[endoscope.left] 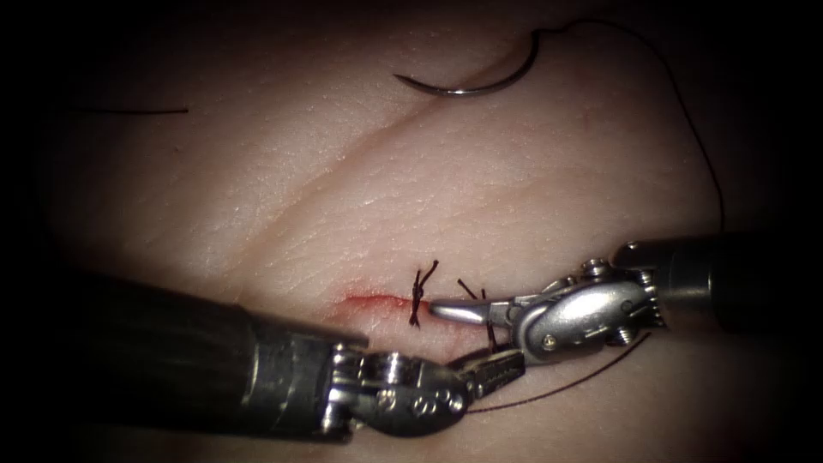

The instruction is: Wound Closure

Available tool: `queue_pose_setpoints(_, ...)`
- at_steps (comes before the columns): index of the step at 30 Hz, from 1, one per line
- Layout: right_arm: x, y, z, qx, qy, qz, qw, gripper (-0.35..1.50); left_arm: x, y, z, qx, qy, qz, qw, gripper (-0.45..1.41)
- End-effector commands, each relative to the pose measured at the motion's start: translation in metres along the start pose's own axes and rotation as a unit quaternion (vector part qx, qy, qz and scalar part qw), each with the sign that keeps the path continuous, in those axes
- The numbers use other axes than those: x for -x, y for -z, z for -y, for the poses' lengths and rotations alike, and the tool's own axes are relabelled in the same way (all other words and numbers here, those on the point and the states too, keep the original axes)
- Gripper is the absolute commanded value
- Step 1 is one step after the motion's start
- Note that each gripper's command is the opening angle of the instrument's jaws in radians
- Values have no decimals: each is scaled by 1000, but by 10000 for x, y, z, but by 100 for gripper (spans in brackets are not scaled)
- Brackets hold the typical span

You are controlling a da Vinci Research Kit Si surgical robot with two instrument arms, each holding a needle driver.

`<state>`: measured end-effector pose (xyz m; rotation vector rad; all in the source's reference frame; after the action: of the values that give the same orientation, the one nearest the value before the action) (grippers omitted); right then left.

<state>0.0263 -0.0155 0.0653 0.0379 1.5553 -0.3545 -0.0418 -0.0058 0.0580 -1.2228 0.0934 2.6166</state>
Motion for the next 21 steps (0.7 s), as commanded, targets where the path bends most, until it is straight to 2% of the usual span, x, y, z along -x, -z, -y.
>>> queue_pose_setpoints(1,4,-10,3,-2,1,-3,1000,130,1,-6,-3,0,0,0,1000,-45)
queue_pose_setpoints(10,4,-14,12,-9,-5,-8,1000,120,1,-11,-2,1,0,-2,1000,-45)
queue_pose_setpoints(13,4,-14,13,-9,-4,-8,1000,91,1,-11,-5,0,0,-2,1000,-45)
queue_pose_setpoints(14,4,-14,13,-9,-7,-8,1000,56,1,-11,-5,0,0,-2,1000,-45)
queue_pose_setpoints(15,6,-13,10,-25,-10,-3,1000,-35,0,-11,-7,0,-1,-2,1000,-45)
queue_pose_setpoints(21,17,-9,6,-18,-9,27,999,-35,0,-12,-13,1,-3,-5,1000,-45)
